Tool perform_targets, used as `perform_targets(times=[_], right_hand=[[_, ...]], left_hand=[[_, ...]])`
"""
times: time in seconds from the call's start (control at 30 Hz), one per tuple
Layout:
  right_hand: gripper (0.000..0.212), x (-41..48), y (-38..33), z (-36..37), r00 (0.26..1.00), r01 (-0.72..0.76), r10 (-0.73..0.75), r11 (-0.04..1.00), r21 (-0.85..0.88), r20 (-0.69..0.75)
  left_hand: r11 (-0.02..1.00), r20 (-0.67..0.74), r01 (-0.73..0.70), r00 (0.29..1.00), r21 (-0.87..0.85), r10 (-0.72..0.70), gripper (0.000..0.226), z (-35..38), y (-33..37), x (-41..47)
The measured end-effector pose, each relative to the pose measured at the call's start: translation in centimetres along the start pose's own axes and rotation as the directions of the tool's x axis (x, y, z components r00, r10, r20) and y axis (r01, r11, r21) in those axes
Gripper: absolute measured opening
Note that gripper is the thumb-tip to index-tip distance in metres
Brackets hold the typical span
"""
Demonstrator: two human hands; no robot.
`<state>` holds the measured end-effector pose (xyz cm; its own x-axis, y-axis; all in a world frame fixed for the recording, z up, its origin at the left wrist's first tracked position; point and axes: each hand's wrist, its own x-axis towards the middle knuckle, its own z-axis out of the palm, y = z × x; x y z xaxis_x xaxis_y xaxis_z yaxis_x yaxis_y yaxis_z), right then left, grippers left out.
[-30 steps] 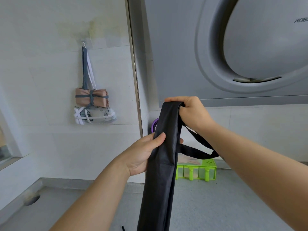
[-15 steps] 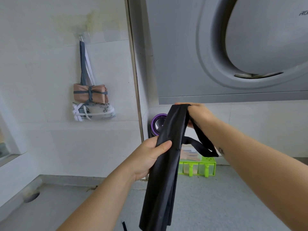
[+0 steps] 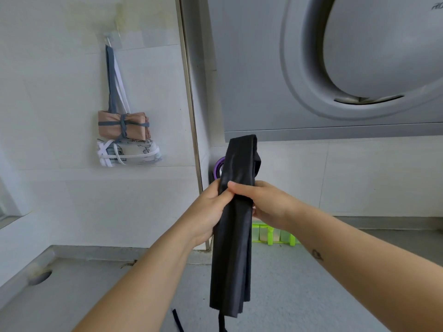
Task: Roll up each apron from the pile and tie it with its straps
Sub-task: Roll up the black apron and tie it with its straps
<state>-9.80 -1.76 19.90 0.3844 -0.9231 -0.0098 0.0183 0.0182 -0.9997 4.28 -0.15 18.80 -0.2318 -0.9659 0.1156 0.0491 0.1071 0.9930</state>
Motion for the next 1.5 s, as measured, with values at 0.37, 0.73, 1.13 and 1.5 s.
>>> perform_targets(times=[0.37,0.73,1.13,1.5], right_hand=[[0.022,1.5,-0.3,-1.1,0.952,0.09,0.021,0.935,0.342,-0.306],[0.028,1.9,0.2,-3.3,0.936,0.183,-0.056,0.921,0.344,-0.347],[0.042,-0.1,-2.0,-6.3,0.891,0.454,-0.441,0.874,-0.174,0.11],[0.034,0.3,-3.9,-4.8,0.97,0.242,-0.244,0.959,-0.147,0.002]], left_hand=[[0.954,0.066,-0.19,0.982,0.23,0.179,0.059,-0.1,-1.5,-1.9],[1.0,0.161,-0.014,0.987,0.001,0.014,0.019,1.0,-1.0,-2.4],[0.977,0.181,0.131,0.978,-0.17,-0.1,0.024,0.4,-1.6,-2.5],[0.985,0.111,0.158,0.982,-0.065,-0.15,0.043,1.4,-1.2,-2.0]])
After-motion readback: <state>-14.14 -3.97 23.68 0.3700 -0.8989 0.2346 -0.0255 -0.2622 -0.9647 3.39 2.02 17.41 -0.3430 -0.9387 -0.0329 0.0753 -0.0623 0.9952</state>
